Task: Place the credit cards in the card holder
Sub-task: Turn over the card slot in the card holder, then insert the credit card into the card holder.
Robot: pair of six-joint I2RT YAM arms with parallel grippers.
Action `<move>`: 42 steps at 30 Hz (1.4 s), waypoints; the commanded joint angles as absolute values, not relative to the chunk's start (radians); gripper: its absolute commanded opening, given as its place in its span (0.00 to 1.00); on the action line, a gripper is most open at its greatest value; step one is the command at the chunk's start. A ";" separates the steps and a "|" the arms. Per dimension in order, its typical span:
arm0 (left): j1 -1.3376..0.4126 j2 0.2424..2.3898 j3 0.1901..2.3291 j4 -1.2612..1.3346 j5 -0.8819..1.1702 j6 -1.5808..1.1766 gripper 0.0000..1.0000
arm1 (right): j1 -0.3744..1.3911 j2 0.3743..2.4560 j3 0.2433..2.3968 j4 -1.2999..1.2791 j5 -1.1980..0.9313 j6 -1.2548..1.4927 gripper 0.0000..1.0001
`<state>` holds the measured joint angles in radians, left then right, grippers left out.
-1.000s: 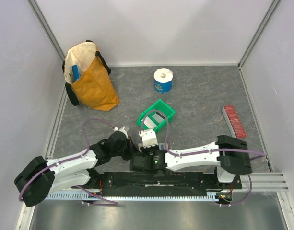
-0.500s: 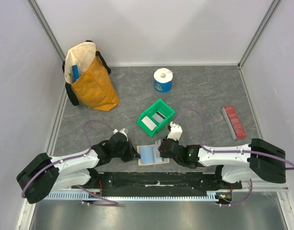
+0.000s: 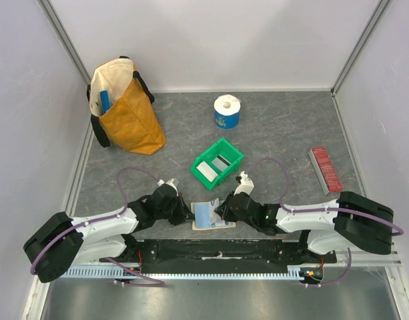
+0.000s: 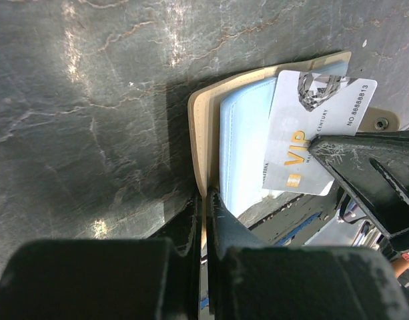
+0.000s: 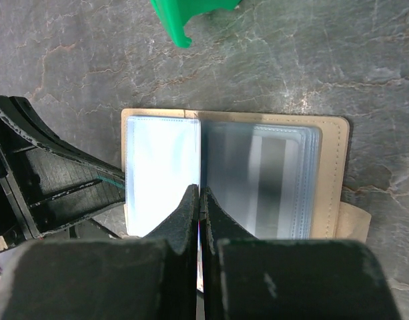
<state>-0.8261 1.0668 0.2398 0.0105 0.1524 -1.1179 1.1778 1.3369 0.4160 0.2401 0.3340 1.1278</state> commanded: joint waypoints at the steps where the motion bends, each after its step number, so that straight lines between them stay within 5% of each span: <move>1: -0.822 1.072 0.233 0.025 0.126 -1.127 0.02 | 1.173 1.342 0.387 0.265 0.290 1.196 0.00; 29: -0.822 1.077 0.227 0.046 0.132 -1.140 0.02 | 1.183 1.258 0.298 0.195 0.288 1.353 0.00; 42: -0.822 1.095 0.235 0.055 0.138 -1.135 0.02 | 1.183 1.385 0.362 0.247 0.218 1.301 0.00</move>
<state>-0.8257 1.0813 0.2340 0.0395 0.1604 -1.1179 1.1751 1.3331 0.3363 0.3038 0.2672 1.3376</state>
